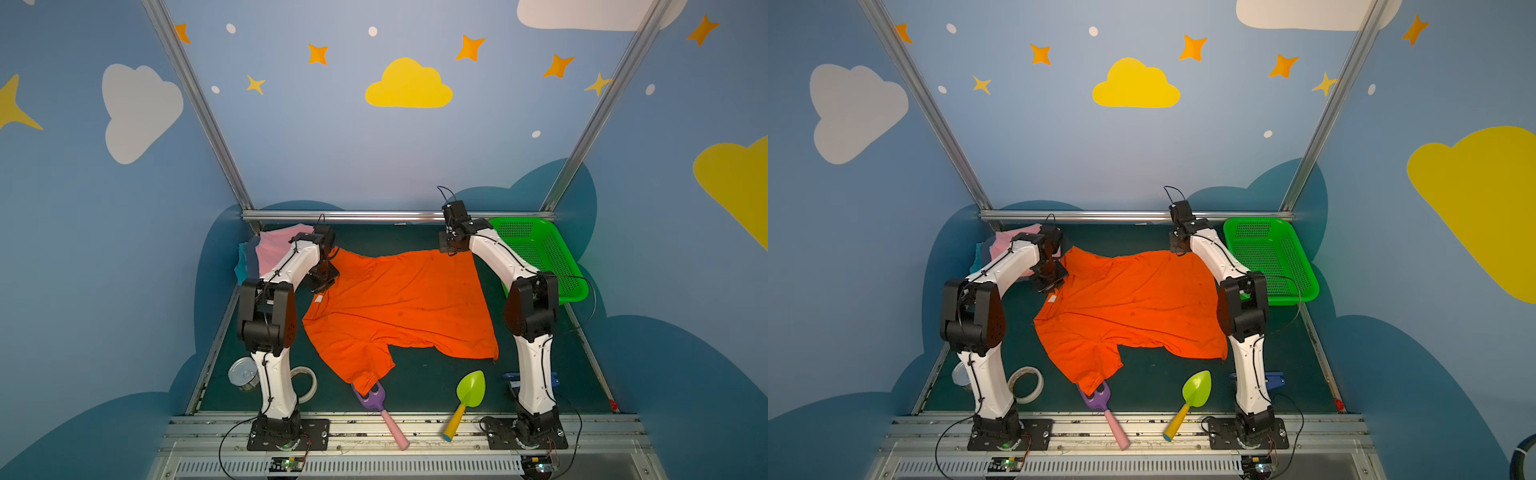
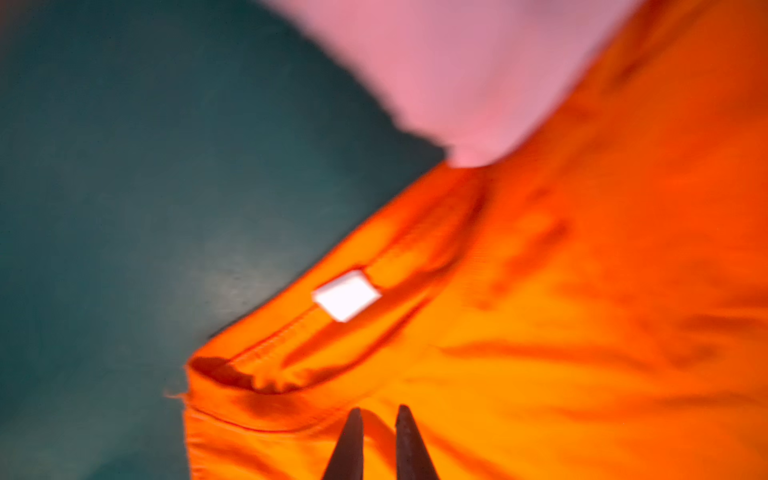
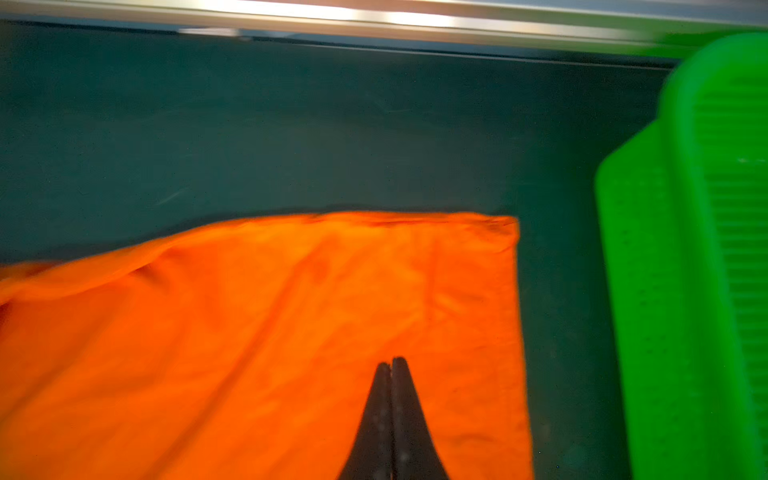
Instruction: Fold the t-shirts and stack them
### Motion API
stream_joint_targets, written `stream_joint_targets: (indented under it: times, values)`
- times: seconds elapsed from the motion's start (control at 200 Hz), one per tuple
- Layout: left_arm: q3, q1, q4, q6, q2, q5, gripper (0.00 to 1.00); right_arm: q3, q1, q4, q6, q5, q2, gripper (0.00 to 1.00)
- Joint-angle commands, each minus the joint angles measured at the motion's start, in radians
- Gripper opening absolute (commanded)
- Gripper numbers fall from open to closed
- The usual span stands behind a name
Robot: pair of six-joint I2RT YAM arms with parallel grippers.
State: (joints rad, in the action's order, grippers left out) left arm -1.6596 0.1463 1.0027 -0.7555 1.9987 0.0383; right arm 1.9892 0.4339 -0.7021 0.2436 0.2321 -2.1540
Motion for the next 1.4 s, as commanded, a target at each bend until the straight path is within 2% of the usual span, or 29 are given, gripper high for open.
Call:
stream_joint_targets:
  times: [0.0, 0.135, 0.27, 0.421, 0.596, 0.976, 1.016, 1.101, 1.166, 1.277, 1.397]
  values:
    - [-0.052, 0.028, 0.048, 0.001, 0.086, 0.009, 0.18, -0.078, 0.057, 0.003, 0.124, -0.235, 0.069, 0.00]
    - [-0.150, 0.056, 0.076, 0.004, 0.186, 0.018, 0.23, -0.150, 0.096, -0.027, 0.193, -0.354, 0.090, 0.00]
    - [-0.210, 0.064, 0.036, 0.010, 0.230, 0.008, 0.36, -0.243, 0.112, -0.030, 0.198, -0.363, 0.135, 0.00]
    - [-0.310, 0.064, 0.040, 0.015, 0.295, 0.016, 0.45, -0.356, 0.114, -0.007, 0.208, -0.373, 0.184, 0.00]
    - [-0.405, 0.070, 0.055, 0.023, 0.358, 0.009, 0.47, -0.414, 0.113, -0.006, 0.207, -0.363, 0.207, 0.00]
    - [-0.513, 0.070, 0.081, 0.039, 0.471, 0.051, 0.48, -0.381, 0.056, -0.028, 0.200, -0.382, 0.210, 0.00]
    - [-0.533, 0.069, 0.083, 0.040, 0.484, 0.051, 0.42, -0.382, 0.051, -0.031, 0.201, -0.385, 0.210, 0.00]
    - [-0.587, 0.066, 0.094, 0.045, 0.518, 0.049, 0.19, -0.390, 0.045, -0.034, 0.203, -0.392, 0.212, 0.00]
    - [-0.642, 0.064, 0.113, 0.050, 0.544, 0.052, 0.09, -0.397, 0.043, -0.036, 0.207, -0.397, 0.212, 0.00]
    - [-0.749, 0.060, 0.155, 0.065, 0.580, 0.051, 0.04, -0.409, 0.042, -0.039, 0.212, -0.398, 0.212, 0.00]
    - [-0.824, 0.056, 0.168, 0.086, 0.595, 0.035, 0.05, -0.412, 0.039, -0.040, 0.215, -0.399, 0.204, 0.00]
